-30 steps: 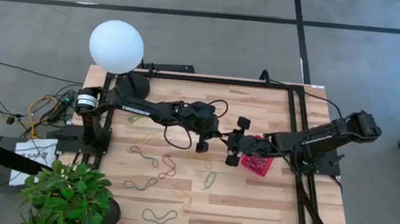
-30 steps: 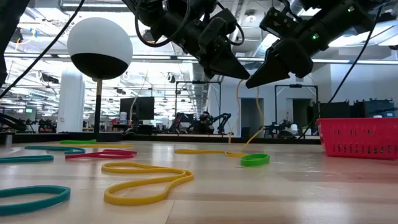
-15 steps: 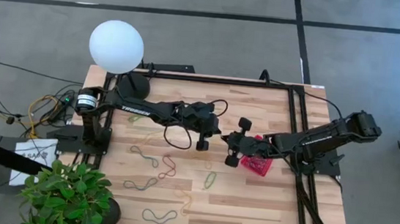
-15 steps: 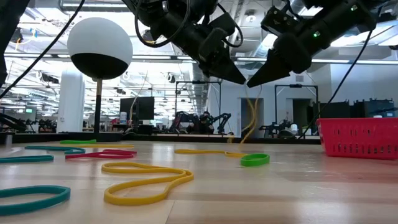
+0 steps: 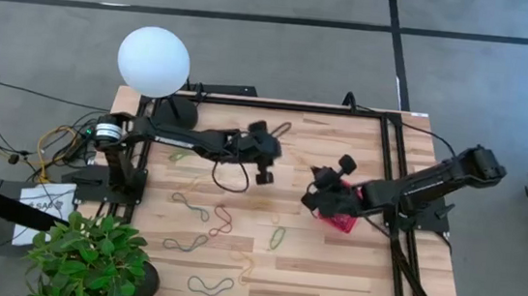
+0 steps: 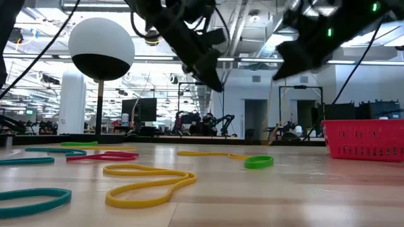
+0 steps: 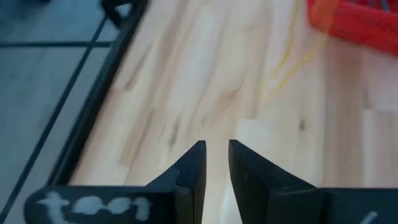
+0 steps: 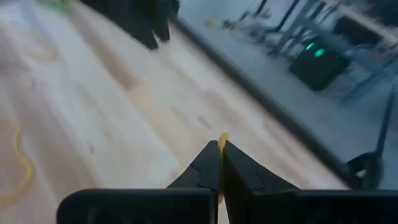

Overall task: Pick and place rubber bands into bin
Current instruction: Put the yellow rubber band into the basket

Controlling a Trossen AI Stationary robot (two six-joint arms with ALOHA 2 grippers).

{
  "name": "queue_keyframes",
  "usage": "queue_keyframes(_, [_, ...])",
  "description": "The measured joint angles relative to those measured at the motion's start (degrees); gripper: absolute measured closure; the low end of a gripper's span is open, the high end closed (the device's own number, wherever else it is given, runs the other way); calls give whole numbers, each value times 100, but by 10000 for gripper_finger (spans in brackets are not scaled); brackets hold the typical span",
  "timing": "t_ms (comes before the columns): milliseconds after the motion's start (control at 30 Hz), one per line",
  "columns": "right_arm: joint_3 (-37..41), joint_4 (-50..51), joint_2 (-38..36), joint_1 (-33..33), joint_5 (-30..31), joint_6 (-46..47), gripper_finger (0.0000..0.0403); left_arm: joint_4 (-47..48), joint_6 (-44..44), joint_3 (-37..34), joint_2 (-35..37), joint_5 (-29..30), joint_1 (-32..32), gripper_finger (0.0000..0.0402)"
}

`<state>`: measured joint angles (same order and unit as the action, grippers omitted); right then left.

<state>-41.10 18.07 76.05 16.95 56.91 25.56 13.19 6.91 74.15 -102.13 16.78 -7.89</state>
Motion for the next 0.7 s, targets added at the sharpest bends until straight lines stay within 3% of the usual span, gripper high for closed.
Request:
queue_keyframes(167, [-782, 1622, -320, 456, 357, 801, 402, 817, 18, 0, 698, -171, -231, 343])
queue_keyframes(333, [-1301, 3545, -549, 966, 291, 2614, 403, 1230, -23, -307, 1619, -294, -556, 343])
queue_keyframes(433, [-1305, 4290, -614, 1311, -33, 3898, 403, 1016, -304, -1069, 2300, -698, -720, 343])
queue_keyframes(533, [-1219, 4862, -552, 1609, -429, 4926, 403, 112, -562, -2192, 3020, -1064, -796, 343])
queue_keyframes(700, [-1090, 5089, -251, 1754, -951, 5691, 403, -1396, -1114, -3872, 3935, -1235, -801, 343])
